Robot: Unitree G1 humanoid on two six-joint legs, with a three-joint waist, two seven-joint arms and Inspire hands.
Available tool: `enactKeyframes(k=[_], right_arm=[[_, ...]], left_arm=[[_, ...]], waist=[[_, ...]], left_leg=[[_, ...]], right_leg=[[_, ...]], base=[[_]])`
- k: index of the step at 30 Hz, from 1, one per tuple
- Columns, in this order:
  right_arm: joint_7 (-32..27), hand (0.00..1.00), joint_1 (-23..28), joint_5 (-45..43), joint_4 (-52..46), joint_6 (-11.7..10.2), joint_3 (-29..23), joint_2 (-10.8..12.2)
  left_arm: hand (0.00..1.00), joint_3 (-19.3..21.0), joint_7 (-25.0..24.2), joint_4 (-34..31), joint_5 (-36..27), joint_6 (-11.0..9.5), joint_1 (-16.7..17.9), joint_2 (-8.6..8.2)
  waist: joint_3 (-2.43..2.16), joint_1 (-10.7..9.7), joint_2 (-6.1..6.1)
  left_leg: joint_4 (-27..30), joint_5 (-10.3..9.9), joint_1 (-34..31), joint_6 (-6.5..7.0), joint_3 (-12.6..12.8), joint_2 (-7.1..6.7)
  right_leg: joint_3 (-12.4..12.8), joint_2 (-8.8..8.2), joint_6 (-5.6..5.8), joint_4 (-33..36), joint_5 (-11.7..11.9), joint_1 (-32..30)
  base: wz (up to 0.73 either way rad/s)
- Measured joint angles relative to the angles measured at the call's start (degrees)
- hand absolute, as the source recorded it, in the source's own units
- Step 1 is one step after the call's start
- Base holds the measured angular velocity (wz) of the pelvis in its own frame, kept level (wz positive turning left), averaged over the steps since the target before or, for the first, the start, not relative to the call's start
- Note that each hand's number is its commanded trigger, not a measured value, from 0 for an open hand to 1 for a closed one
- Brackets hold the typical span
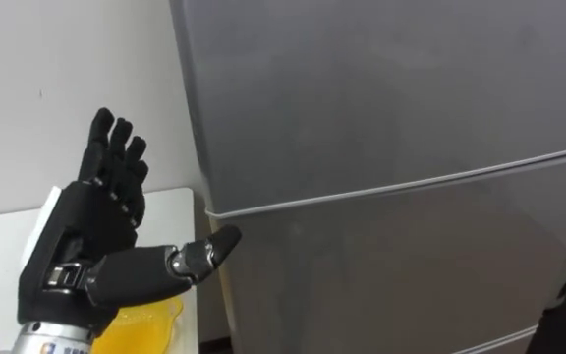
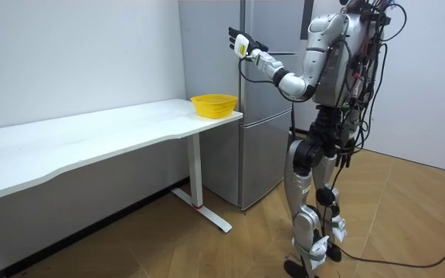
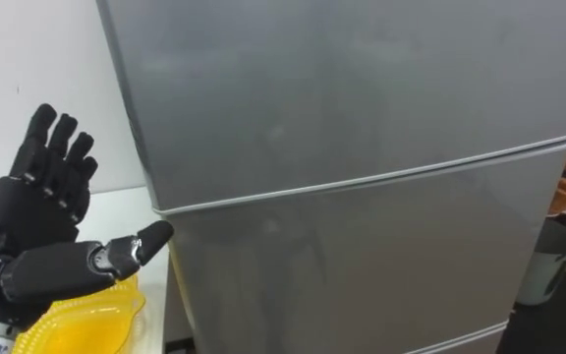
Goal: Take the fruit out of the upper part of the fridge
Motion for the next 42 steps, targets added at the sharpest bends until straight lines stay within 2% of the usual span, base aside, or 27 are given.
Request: enactKeyframes(k=[11,18,28,35,38,42], right_arm=[[-0.08,0.0,0.02,-0.09,0.03,-0.01,0.69,-0.02],[-0.17,0.0,-0.32,-0.09,-0.07,0.0,1.74,-0.02],[-0.78,0.0,-0.44,-0.08,-0.07,0.0,1.76,-0.02],[-0.78,0.0,-1.15,-0.1,0.23,0.07,2.86,-0.03],[-0.69,0.0,-2.16,-0.12,0.91,1.11,2.87,-0.03],[-0.53,0.0,-2.11,-0.14,1.26,2.2,4.02,-0.07]], left_arm=[[0.0,-0.07,-0.29,0.64,-0.06,0.02,-0.05,0.0],[0.0,-0.66,0.11,0.66,-0.06,0.02,-2.02,0.01],[0.0,-1.81,0.13,0.66,-0.06,0.02,-2.17,0.01],[0.0,-3.05,0.12,2.92,0.01,0.13,-3.48,0.04],[0.0,-4.45,0.08,3.0,0.21,1.24,-3.51,0.2],[0.0,-5.19,0.1,3.05,3.44,1.63,-3.51,0.94]], waist=[[0.02,-0.17,-0.04],[0.02,-0.14,0.17],[0.03,-0.23,0.34],[0.21,-0.84,0.11],[0.3,-1.69,-0.04],[0.33,-1.76,-0.08]], left_leg=[[-0.01,0.0,-0.14,0.0,0.21,0.05],[-0.01,0.0,0.01,0.0,0.45,0.03],[-0.02,0.0,0.14,0.0,0.58,0.06],[-0.05,0.0,0.02,0.0,0.57,0.05],[-0.05,0.0,-0.16,0.0,0.71,0.03],[-0.05,0.0,-0.15,0.0,0.72,0.02]], right_leg=[[0.09,0.03,-0.04,0.06,0.06,-0.25],[0.73,0.05,-0.03,0.03,0.07,-0.26],[1.08,0.12,-0.03,0.01,0.07,-0.28],[1.4,0.14,-0.03,0.01,0.07,-0.42],[1.79,0.16,-0.03,0.03,0.07,-0.54],[2.06,0.22,-0.02,0.03,0.07,-0.64]], base=[[0.0],[-0.02],[-0.01],[0.0],[-0.06],[-0.04]])
